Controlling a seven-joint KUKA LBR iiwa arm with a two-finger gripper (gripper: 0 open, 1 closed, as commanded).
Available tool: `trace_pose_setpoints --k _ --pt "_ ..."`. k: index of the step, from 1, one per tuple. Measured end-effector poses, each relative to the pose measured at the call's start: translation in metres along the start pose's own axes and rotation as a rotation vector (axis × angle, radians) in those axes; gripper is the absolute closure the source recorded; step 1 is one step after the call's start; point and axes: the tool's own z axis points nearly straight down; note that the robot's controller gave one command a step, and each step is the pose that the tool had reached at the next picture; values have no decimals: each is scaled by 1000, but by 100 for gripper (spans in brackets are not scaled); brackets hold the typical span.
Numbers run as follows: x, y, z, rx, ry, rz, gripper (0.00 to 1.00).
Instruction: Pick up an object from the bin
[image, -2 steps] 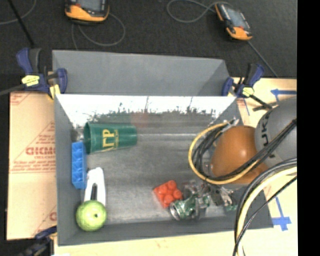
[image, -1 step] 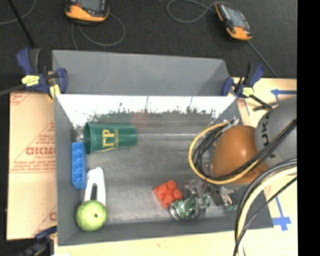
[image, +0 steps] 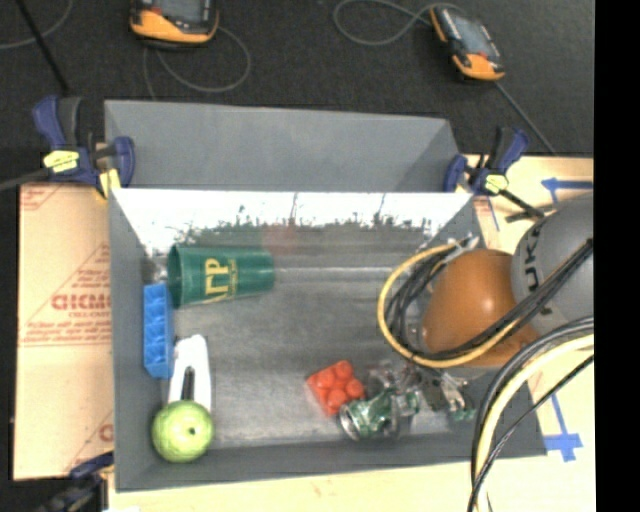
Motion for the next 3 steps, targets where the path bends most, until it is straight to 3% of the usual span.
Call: trace_pose_setpoints --k 3 --pt "2 1 -32 -4 11 0 100"
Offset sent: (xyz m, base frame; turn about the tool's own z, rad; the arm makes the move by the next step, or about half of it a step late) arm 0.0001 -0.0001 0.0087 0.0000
